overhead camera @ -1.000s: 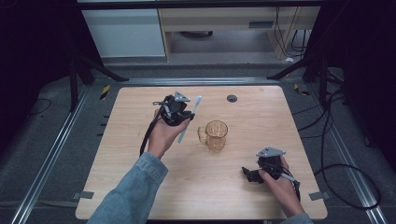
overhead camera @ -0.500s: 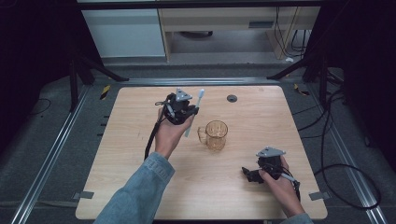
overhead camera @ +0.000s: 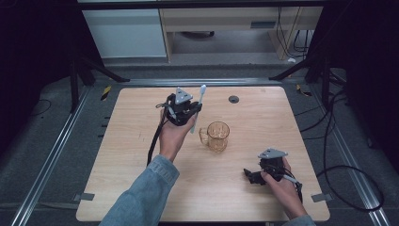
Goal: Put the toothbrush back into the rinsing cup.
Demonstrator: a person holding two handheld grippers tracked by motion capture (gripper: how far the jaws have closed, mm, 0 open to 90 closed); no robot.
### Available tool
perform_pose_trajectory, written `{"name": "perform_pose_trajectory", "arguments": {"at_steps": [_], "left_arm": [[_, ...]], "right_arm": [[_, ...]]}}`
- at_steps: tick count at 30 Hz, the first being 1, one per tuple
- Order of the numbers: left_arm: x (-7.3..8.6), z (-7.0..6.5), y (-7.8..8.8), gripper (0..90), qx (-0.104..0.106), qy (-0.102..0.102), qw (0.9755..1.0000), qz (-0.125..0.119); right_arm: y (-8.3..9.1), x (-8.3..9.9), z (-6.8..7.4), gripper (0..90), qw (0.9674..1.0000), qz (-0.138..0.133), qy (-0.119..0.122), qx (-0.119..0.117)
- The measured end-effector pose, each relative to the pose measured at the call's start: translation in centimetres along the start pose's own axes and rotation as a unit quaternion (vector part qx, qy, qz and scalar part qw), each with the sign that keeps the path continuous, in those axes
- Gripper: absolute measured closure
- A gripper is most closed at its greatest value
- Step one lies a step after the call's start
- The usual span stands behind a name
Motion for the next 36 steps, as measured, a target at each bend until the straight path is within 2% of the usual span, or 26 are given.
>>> {"name": "perform_pose_trajectory", "arguments": {"at_steps": [6,10,11,13,14,15,17,18,23,27,29,30,31,35,36], "left_arm": [[-0.2,-0.4,-0.1,78.9,0.005,0.001,0.9999,-0.016],[-0.5,-0.7,0.3,78.8,-0.005,-0.008,0.9991,-0.041],[-0.5,-0.7,0.3,78.8,-0.005,-0.008,0.9991,-0.041],[-0.6,-0.7,0.3,78.8,0.0,-0.002,0.9982,-0.06],[-0.6,-0.7,0.3,78.8,0.0,-0.002,0.9982,-0.06],[-0.7,-0.8,0.3,78.9,-0.002,-0.004,0.9974,-0.072],[-0.7,-0.8,0.3,78.9,-0.001,-0.004,0.997,-0.077],[-0.6,-0.9,0.2,78.9,-0.001,-0.001,0.9962,-0.087],[-0.4,-0.9,0.0,78.9,-0.001,-0.002,0.9957,-0.092],[-0.3,-0.9,0.3,78.9,-0.007,-0.002,0.9935,-0.113],[-0.1,-0.8,0.3,78.9,-0.002,0.0,0.9915,-0.13],[-0.1,-0.8,0.3,78.9,-0.002,0.0,0.9915,-0.13],[0.1,-0.7,0.2,78.9,0.003,0.005,0.9901,-0.141],[0.0,-0.9,0.5,78.9,0.003,0.001,0.9884,-0.152],[-0.1,-1.2,0.7,78.9,0.0,-0.006,0.9868,-0.162]], "right_arm": [[0.0,0.0,0.0,0.7,1.0,0.0,0.001,0.0],[0.0,0.0,0.0,0.6,1.0,0.0,0.003,-0.002],[0.0,0.0,0.0,0.6,1.0,0.0,0.003,-0.002],[0.0,0.0,0.0,0.8,1.0,0.0,0.003,-0.001],[0.0,0.0,0.0,1.0,1.0,-0.001,0.004,0.0],[0.0,0.0,0.0,1.0,1.0,-0.001,0.005,0.0],[0.0,0.0,0.0,1.0,1.0,-0.001,0.005,0.0],[0.0,0.0,0.0,0.9,1.0,-0.001,0.005,0.0],[0.0,0.0,0.0,0.8,1.0,0.0,0.005,0.0],[0.0,0.0,0.0,0.9,1.0,0.0,0.005,0.0],[0.0,0.0,0.1,1.0,1.0,0.0,0.005,0.0],[0.0,0.0,0.1,1.0,1.0,0.0,0.005,0.0],[0.0,0.0,0.1,1.0,1.0,0.0,0.006,0.0],[0.0,0.0,0.0,0.9,1.0,0.0,0.007,-0.001],[0.0,0.0,0.1,0.8,1.0,0.001,0.005,-0.001]]}}
Point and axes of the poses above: each handheld gripper's, and its own axes: y roughly backward along the jaws, x roughly out of its underside, z roughly to its left, the point moved 3 cm from there along -y, roughly forward along the jaws, and after that the axes turned 10 degrees about z, right-handed, at the moved point
